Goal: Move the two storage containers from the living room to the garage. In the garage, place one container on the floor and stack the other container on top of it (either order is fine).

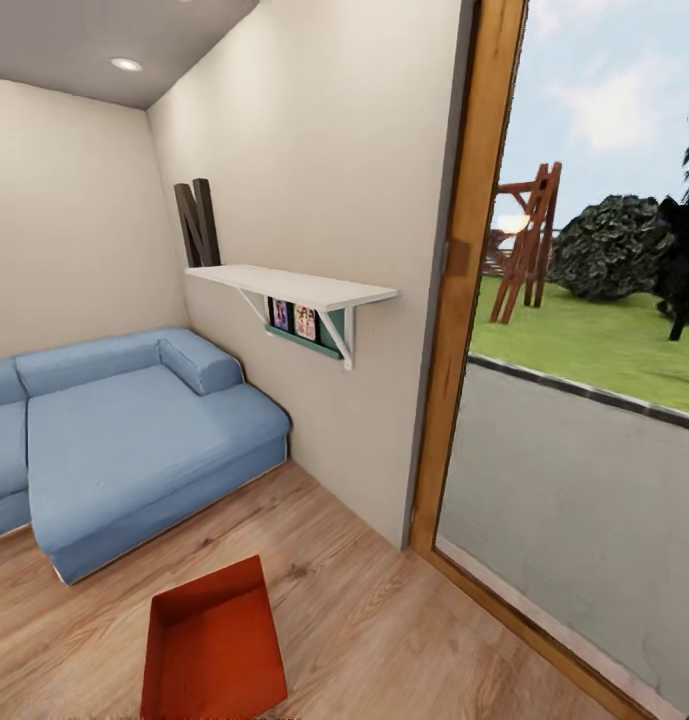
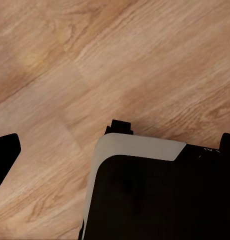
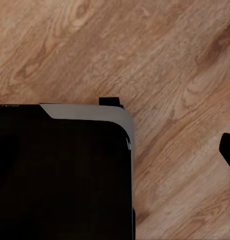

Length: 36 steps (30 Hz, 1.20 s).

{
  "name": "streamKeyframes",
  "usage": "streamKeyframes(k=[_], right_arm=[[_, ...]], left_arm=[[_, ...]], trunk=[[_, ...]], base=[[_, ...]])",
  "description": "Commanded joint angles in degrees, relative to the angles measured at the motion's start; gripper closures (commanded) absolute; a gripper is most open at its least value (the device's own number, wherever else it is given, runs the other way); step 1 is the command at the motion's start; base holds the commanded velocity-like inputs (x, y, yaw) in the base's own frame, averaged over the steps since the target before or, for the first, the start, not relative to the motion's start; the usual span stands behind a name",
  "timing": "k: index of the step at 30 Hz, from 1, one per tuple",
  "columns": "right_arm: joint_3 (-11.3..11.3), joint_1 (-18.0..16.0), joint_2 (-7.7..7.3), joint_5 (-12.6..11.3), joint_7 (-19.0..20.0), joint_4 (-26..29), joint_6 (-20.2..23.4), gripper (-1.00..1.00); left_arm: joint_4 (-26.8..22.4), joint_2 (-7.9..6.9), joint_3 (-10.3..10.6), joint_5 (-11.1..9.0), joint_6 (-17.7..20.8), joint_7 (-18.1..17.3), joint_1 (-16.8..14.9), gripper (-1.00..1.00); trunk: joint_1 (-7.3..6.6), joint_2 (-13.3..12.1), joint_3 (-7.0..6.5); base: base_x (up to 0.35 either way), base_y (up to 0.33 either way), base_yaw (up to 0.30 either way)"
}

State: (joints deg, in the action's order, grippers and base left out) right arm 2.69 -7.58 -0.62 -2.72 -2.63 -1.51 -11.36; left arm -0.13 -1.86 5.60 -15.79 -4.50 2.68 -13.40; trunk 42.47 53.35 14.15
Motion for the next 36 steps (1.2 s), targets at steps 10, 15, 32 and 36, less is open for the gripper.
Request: streamKeyframes(k=[10, 15, 32, 36], right_arm=[[0.29, -0.07, 0.00, -0.27, -0.08, -0.16, -0.33, -1.00], [0.29, -0.07, 0.00, -0.27, -0.09, -0.16, -0.33, -1.00], [0.30, -0.07, 0.01, -0.27, -0.09, -0.16, -0.33, -1.00], [0.30, -0.07, 0.01, -0.27, -0.09, -0.16, -0.33, -1.00]], left_arm=[[0.05, 0.01, 0.50, -0.47, -0.11, 0.13, -0.05, -1.00], [0.05, 0.01, 0.52, -0.47, -0.16, 0.13, -0.05, -1.00], [-0.01, 0.01, 0.49, -0.51, -0.24, 0.27, -0.05, -1.00], [-0.02, 0.01, 0.50, -0.54, -0.25, 0.30, -0.05, -1.00]], trunk=[[0.00, 0.05, 0.07], [0.00, 0.05, 0.07], [0.00, 0.05, 0.07], [0.00, 0.05, 0.07]], base=[[0.000, 0.000, 0.268], [0.000, 0.000, 0.268], [0.000, 0.000, 0.268], [0.000, 0.000, 0.268]])
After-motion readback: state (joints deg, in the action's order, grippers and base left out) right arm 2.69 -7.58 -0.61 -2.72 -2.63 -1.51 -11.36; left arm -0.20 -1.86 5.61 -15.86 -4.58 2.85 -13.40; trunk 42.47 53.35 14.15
